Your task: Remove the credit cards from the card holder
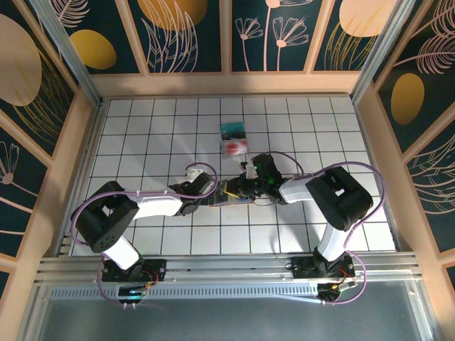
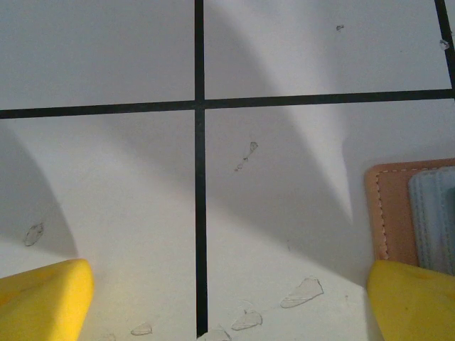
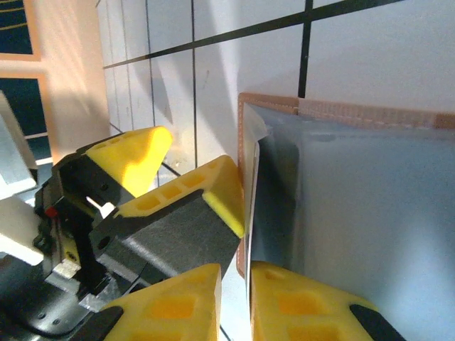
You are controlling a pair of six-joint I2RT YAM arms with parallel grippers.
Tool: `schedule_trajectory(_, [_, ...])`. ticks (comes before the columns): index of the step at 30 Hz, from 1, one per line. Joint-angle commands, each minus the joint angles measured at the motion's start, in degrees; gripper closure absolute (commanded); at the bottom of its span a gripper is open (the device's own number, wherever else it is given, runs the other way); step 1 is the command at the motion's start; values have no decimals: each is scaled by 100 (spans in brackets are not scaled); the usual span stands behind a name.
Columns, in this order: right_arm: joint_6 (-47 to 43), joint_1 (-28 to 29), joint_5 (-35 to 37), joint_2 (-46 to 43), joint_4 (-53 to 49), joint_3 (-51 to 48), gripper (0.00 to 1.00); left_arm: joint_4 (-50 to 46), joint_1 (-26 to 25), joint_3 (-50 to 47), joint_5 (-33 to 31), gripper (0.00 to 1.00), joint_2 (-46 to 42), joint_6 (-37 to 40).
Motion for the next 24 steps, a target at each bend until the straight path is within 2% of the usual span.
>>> schedule_trajectory(1, [111, -68, -309, -292, 464, -91, 82, -346, -41, 6, 130, 1, 243, -22])
schedule_trajectory(8, [59, -153, -201, -377, 292, -137, 84, -380, -41, 22, 118, 1, 270, -11])
schedule_trajectory(17, [-222, -217, 313, -544, -435, -97, 100, -389, -41, 16, 97, 1, 244, -33])
schedule_trajectory(24, [-636, -274, 954, -871, -1411, 45, 100, -416, -40, 22, 66, 1, 213, -39])
